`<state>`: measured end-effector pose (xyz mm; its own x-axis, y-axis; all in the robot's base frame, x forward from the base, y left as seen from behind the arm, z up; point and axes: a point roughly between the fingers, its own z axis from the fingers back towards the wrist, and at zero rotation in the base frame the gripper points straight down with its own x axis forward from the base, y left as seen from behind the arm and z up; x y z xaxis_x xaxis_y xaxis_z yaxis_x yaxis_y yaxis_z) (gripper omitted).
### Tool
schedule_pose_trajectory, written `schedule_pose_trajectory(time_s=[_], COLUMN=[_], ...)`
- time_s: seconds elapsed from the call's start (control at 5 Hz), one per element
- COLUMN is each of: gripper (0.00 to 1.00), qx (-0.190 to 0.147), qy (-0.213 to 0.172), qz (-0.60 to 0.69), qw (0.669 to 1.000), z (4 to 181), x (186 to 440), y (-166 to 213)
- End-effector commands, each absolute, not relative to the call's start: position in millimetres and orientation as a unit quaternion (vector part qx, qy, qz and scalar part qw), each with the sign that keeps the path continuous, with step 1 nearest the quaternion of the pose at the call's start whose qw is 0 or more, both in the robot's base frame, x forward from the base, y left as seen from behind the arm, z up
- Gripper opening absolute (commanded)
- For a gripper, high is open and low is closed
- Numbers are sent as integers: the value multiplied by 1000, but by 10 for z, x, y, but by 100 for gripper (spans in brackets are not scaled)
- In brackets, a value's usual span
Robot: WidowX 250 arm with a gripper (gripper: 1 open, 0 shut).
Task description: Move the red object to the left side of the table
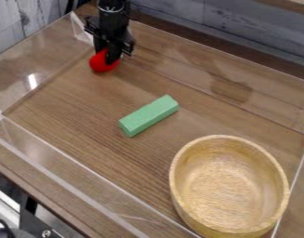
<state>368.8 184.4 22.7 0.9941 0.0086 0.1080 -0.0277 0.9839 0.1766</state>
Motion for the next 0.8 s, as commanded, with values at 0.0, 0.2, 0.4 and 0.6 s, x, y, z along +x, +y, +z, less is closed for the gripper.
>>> schedule_pose_trajectory(time_s=[0.0, 0.2, 0.4, 0.6], gripper=[0, 0, 0, 0], qx=[78, 74, 70, 64], qy=[-35, -29, -24, -19], qz=[10, 11, 11, 26], qw=[996, 997, 997, 997], z=[34, 21, 7, 92], x=[3625, 3616, 3604, 3548], y=[1918, 1939, 1961, 1932])
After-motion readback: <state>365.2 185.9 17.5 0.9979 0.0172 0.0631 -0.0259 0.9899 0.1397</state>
